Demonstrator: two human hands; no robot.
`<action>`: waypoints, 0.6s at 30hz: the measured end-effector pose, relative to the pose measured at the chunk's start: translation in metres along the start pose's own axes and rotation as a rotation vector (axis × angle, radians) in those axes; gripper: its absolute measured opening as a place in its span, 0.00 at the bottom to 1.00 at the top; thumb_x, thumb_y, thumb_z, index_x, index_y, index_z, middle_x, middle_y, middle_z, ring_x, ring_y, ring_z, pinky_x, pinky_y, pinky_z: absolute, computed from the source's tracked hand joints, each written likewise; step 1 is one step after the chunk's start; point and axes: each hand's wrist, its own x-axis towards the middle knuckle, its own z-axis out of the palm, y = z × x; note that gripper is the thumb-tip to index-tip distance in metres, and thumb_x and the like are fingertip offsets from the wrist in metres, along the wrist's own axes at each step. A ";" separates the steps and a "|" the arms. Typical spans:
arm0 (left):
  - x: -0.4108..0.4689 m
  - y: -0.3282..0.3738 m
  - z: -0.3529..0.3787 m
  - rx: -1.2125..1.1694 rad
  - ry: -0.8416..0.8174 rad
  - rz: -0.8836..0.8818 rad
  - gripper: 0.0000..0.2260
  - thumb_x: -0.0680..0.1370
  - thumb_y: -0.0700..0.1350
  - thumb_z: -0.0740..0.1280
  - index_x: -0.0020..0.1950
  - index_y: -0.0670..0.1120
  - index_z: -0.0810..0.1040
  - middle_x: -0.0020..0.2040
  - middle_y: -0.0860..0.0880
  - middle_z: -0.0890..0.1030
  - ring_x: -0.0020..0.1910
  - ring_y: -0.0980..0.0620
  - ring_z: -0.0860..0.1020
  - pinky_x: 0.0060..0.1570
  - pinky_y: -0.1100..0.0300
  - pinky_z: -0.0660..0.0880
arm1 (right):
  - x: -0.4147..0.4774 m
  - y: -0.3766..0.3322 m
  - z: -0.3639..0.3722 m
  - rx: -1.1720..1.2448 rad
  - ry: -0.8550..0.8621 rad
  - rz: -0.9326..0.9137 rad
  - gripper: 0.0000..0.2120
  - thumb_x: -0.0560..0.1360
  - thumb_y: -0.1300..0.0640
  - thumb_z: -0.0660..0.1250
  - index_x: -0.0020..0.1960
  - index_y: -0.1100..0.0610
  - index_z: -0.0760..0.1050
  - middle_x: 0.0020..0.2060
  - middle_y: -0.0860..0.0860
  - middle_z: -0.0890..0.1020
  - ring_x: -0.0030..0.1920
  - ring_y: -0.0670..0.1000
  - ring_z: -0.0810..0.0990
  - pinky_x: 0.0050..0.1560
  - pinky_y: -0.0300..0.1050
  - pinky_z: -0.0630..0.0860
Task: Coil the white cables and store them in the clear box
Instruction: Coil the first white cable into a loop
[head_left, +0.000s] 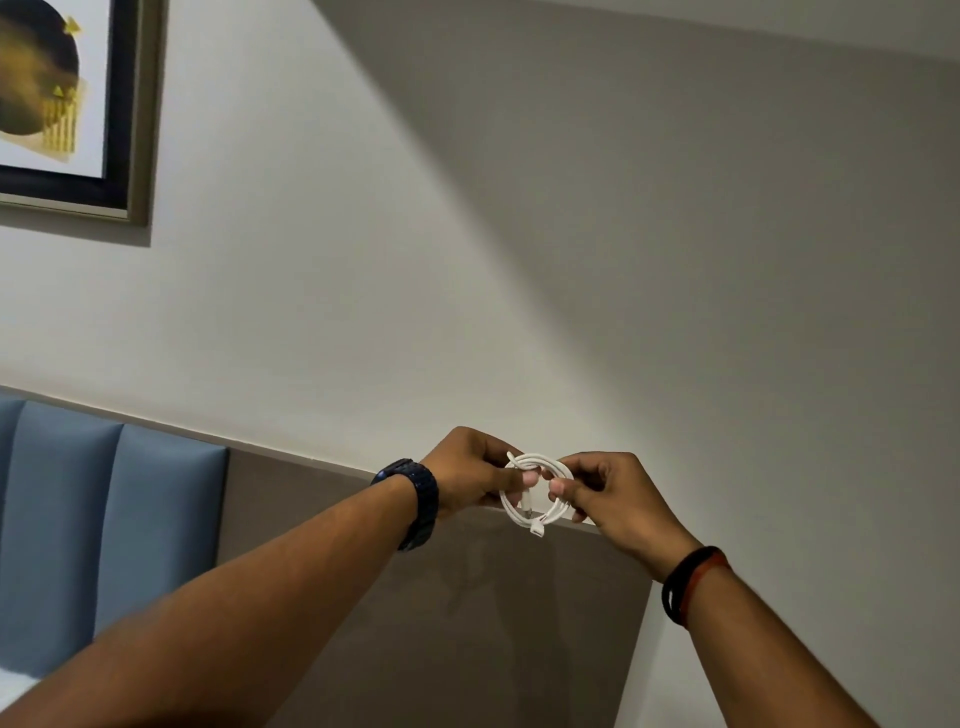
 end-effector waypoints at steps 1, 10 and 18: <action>0.000 0.000 0.000 -0.036 0.036 -0.007 0.10 0.70 0.37 0.74 0.50 0.37 0.82 0.42 0.40 0.84 0.40 0.48 0.83 0.49 0.54 0.81 | 0.000 0.000 0.001 -0.006 0.007 0.001 0.06 0.74 0.63 0.68 0.48 0.59 0.83 0.42 0.62 0.84 0.36 0.48 0.78 0.34 0.38 0.76; 0.002 -0.005 0.008 -0.295 0.241 0.004 0.15 0.70 0.33 0.72 0.49 0.42 0.69 0.41 0.36 0.83 0.35 0.42 0.82 0.39 0.48 0.81 | 0.001 -0.003 0.004 -0.122 0.067 -0.030 0.06 0.74 0.59 0.69 0.49 0.52 0.83 0.40 0.58 0.85 0.42 0.57 0.82 0.43 0.49 0.82; -0.004 -0.004 0.011 -0.419 0.000 -0.032 0.08 0.78 0.37 0.64 0.47 0.45 0.66 0.36 0.44 0.77 0.33 0.47 0.75 0.42 0.49 0.76 | -0.001 0.000 0.004 -0.249 0.106 -0.031 0.05 0.74 0.58 0.69 0.49 0.54 0.83 0.38 0.53 0.84 0.38 0.52 0.80 0.44 0.49 0.79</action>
